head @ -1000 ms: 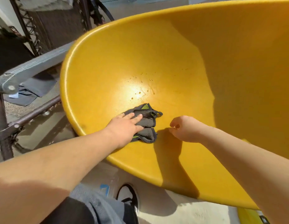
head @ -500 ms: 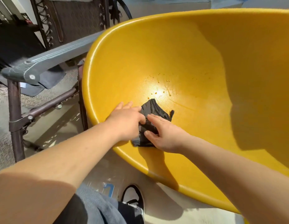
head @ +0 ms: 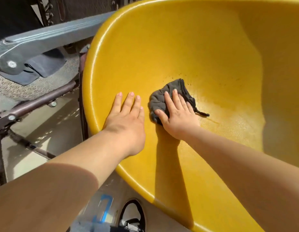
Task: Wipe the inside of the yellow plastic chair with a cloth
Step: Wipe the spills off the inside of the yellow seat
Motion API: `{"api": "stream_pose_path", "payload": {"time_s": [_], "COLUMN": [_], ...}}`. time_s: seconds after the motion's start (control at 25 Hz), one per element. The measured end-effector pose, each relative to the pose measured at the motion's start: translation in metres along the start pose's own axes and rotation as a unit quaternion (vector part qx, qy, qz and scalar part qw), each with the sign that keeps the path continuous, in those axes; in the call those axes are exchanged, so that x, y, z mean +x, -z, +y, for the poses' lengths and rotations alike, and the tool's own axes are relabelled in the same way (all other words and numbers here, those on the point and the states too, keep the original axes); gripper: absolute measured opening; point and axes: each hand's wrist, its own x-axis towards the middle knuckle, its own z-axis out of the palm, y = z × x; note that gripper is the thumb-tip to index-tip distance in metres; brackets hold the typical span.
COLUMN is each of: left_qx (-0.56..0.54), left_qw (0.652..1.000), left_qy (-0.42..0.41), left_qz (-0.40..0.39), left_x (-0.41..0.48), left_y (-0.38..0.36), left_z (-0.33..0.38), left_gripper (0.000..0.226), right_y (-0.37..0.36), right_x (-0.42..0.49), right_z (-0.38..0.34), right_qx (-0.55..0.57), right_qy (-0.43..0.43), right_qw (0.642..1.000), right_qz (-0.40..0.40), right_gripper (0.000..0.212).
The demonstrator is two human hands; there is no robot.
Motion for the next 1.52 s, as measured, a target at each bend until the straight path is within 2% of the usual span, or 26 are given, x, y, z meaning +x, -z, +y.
{"api": "stream_pose_path", "payload": {"time_s": [0.08,0.16,0.24,0.4,0.52,0.6,0.76,0.92,1.0,1.08,1.24,1.4,1.52], "left_qx": [-0.016,-0.05,-0.07,-0.095,-0.101,-0.114,-0.106,-0.124,-0.14,-0.145,-0.17,-0.194,-0.183], "left_qw": [1.0,0.999,0.997,0.994,0.993,0.99,0.992,0.99,0.989,0.989,0.985,0.98,0.982], "left_qy": [0.008,0.02,0.024,0.017,0.013,0.013,0.017,0.027,0.022,0.006,-0.015,-0.04,-0.039], "left_qz": [-0.005,0.002,0.025,0.047,0.063,0.077,0.073,0.063,0.052,0.033,0.007,0.014,0.028], "left_x": [0.002,0.003,0.006,0.017,0.022,0.024,0.025,0.029,0.031,0.033,0.041,0.051,0.07], "left_y": [0.003,0.005,0.005,0.006,0.011,0.011,0.004,0.007,0.008,0.009,0.014,0.02,0.025], "left_z": [0.007,0.012,0.013,0.012,0.013,0.012,0.013,0.02,0.024,0.03,0.049,0.071,0.072], "left_gripper": [0.081,0.082,0.083,0.083,0.082,0.08,0.084,0.087,0.089,0.093,0.095,0.095,0.1], "right_y": [0.019,0.018,0.003,-0.016,-0.014,-0.015,-0.013,0.039,0.053,0.038,-0.005,0.001,0.012], "right_x": [0.047,0.06,0.038,-0.035,-0.052,-0.047,0.009,0.102,0.116,0.1,0.008,-0.051,-0.033], "right_z": [0.002,0.001,0.003,0.018,0.032,0.039,0.035,0.04,0.05,0.058,0.073,0.109,0.129], "right_qx": [0.041,0.067,0.071,0.023,-0.015,-0.036,-0.05,-0.066,-0.09,-0.08,-0.059,-0.115,-0.191], "right_qy": [-0.083,-0.095,-0.061,0.024,0.093,0.124,0.105,0.019,0.026,0.039,0.08,0.161,0.187], "right_qw": [0.995,0.992,0.993,0.999,0.995,0.992,0.991,0.978,0.972,0.978,0.992,0.98,0.963], "right_qz": [0.024,0.056,0.067,0.016,-0.015,-0.009,0.068,0.195,0.214,0.187,0.081,-0.036,-0.026], "right_gripper": [0.083,0.086,0.086,0.085,0.082,0.08,0.074,0.077,0.078,0.076,0.072,0.071,0.072]}}
